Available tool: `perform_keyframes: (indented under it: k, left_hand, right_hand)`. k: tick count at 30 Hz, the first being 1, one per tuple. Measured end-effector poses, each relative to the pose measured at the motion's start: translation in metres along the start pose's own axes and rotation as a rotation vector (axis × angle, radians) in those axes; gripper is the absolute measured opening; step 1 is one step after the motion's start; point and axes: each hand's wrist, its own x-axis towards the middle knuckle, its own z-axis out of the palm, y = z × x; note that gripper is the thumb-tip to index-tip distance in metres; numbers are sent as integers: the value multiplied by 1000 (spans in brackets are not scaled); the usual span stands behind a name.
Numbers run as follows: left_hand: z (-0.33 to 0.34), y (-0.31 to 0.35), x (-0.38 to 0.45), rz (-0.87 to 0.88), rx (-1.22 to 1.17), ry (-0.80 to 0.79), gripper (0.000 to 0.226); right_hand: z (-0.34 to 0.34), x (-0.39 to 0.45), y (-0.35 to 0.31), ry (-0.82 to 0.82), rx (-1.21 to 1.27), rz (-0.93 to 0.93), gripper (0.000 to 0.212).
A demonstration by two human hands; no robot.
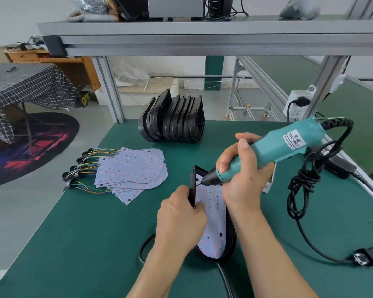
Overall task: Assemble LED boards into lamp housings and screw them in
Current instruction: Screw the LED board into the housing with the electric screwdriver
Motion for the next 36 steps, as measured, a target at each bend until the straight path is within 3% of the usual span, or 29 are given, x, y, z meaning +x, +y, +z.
perform_keyframes:
  k: [14, 17, 23, 26, 32, 34, 36]
  left_hand:
    - [-2, 0, -2, 30, 7, 5, 29]
    - [-2, -1, -1, 8, 1, -10, 28]
    - [-5, -7, 7, -92, -8, -107, 24]
    - [-8, -11, 9, -127, -18, -155, 24]
    - [-21, -13, 11, -160, 49, -160, 58]
    - [-27, -12, 19, -102, 148, -81, 53]
    - [-28, -1, 33, 53, 105, 36, 31]
  right_hand:
    - [1, 0, -2, 25, 9, 39, 12]
    - [0, -1, -2, -17, 23, 40, 3]
    - [-7, 10, -11, -4, 125, 5, 9]
    - [-22, 21, -20, 75, 167, 7, 10]
    - [-56, 33, -27, 275, 248, 97, 14]
    - [-67, 36, -28, 310, 277, 131, 13]
    - [-78, 38, -29, 346, 318, 144, 13]
